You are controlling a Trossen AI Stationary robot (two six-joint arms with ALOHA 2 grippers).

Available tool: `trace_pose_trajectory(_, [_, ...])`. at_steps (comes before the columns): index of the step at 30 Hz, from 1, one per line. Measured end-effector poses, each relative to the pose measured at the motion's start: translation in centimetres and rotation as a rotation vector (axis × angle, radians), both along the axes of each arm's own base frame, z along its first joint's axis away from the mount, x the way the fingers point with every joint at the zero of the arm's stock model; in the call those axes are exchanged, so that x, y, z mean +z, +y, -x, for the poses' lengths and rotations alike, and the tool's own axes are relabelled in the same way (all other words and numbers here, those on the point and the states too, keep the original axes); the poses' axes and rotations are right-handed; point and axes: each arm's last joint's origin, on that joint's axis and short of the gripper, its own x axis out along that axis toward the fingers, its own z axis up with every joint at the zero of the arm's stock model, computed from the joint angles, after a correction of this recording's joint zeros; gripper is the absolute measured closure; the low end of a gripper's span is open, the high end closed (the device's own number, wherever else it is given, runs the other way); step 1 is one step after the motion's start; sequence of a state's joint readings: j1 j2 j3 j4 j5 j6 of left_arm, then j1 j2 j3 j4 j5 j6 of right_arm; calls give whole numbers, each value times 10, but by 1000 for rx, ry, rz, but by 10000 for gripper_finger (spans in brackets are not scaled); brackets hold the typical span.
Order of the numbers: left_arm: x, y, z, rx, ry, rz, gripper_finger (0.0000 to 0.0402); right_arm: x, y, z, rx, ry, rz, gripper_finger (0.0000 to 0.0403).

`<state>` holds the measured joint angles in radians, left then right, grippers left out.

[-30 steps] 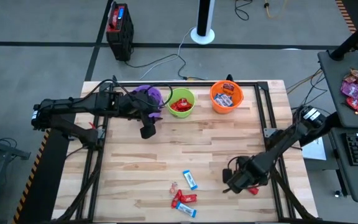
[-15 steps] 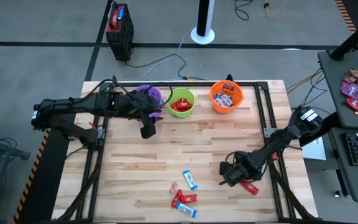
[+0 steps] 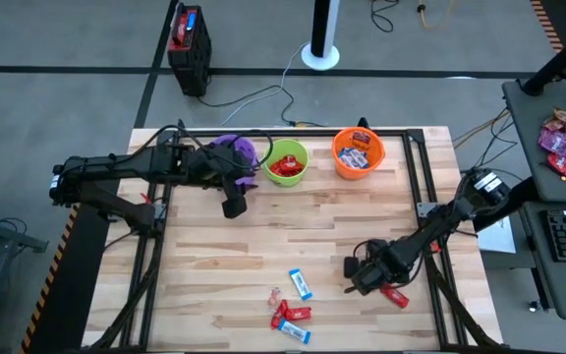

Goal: Sort candy by brand, put in halloween buckets
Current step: Put the red chocolate bar into the green bucket, then put the white chocolate bar into the orange bucket

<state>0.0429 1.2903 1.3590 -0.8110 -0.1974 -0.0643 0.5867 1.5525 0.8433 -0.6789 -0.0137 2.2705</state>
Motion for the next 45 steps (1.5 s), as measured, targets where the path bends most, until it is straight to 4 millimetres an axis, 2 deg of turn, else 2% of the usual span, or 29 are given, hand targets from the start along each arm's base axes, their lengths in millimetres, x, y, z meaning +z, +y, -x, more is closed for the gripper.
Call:
trace_pose_trajectory(3, [-2, 0, 2, -1, 29, 1, 272, 13, -4, -12, 29, -177, 69, 360])
trace_pose_trajectory(8, [-11, -3, 7, -81, 119, 59, 272, 68, -36, -41, 133, -443, 280, 357])
trace_pose_trajectory(12, [-24, -10, 7, -172, 151, 234, 272, 120, -88, -66, 312, -563, 469, 356])
trace_pose_trajectory(16, [-46, -20, 2, -153, 168, 444, 272, 165, -150, -83, 507, -592, 664, 358])
trace_pose_trajectory(19, [-63, -32, 2, -71, 196, 558, 273, 190, -193, -90, 611, -597, 757, 357])
trace_pose_trajectory(21, [-74, -43, 2, -14, 215, 633, 275, 199, -217, -93, 677, -595, 786, 357])
trace_pose_trajectory(24, [-86, -63, 1, 55, 190, 723, 278, 196, -244, -99, 760, -570, 794, 358])
trace_pose_trajectory(29, [-97, -98, 2, 171, 71, 798, 284, 168, -272, -117, 872, -552, 769, 355])
trace_pose_trajectory(35, [-97, -127, 8, 312, -42, 842, 286, 140, -286, -150, 958, -539, 823, 337])
trace_pose_trajectory(40, [-95, -138, 1, 295, -61, 858, 286, 126, -294, -170, 982, -514, 807, 296])
trace_pose_trajectory(45, [-93, -147, -16, 229, -59, 795, 286, 121, -300, -179, 982, -498, 789, 248])
